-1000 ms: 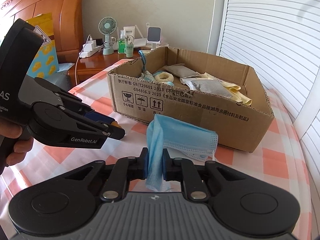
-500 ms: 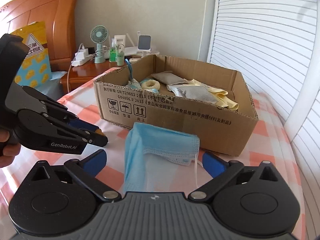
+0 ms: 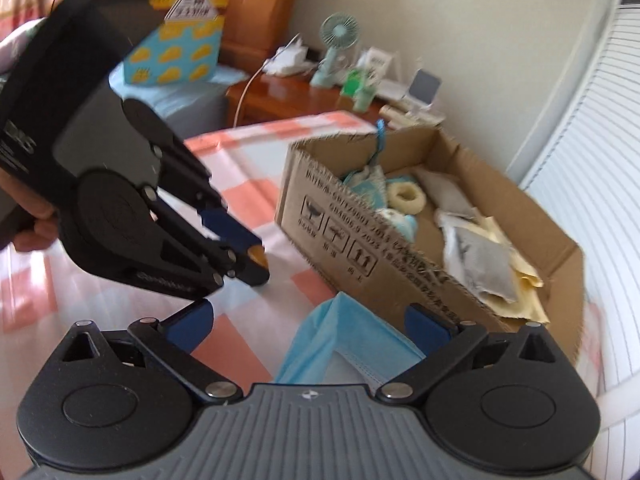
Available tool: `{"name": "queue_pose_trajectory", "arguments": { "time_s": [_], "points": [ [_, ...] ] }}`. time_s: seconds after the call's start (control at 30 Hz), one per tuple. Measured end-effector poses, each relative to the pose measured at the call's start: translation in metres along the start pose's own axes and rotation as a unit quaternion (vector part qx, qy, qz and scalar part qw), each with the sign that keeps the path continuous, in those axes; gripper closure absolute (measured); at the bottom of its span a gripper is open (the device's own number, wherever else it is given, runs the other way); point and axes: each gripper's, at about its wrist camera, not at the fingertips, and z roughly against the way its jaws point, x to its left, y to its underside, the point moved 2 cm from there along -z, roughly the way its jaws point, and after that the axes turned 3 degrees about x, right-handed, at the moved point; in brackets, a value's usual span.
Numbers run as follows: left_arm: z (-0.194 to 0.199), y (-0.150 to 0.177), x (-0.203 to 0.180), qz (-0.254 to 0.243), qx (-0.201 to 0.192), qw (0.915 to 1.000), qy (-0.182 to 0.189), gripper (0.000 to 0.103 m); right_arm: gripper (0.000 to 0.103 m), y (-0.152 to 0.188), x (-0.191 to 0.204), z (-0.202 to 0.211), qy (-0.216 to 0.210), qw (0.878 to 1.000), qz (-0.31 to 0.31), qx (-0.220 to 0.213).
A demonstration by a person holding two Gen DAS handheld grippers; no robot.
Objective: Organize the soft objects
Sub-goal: 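Lift the blue mask with the right tool while the left tool lifts the earplug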
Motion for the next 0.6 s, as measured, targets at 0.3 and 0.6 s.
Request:
{"name": "queue_pose_trajectory", "arguments": {
  "time_s": [0.3,0.6],
  "points": [
    [0.0,0.001,0.001,-0.001,-0.001,1.0,0.001,0.084,0.014,0.013,-0.026,-0.012,-0.03,0.998,-0.007,0.051],
    [0.001,0.001,0.0,-0.002,0.0,1.0,0.0,0.084,0.064,0.029,-0.036,-0.006,-0.012,0.997,-0.043,0.069]
  ]
}}
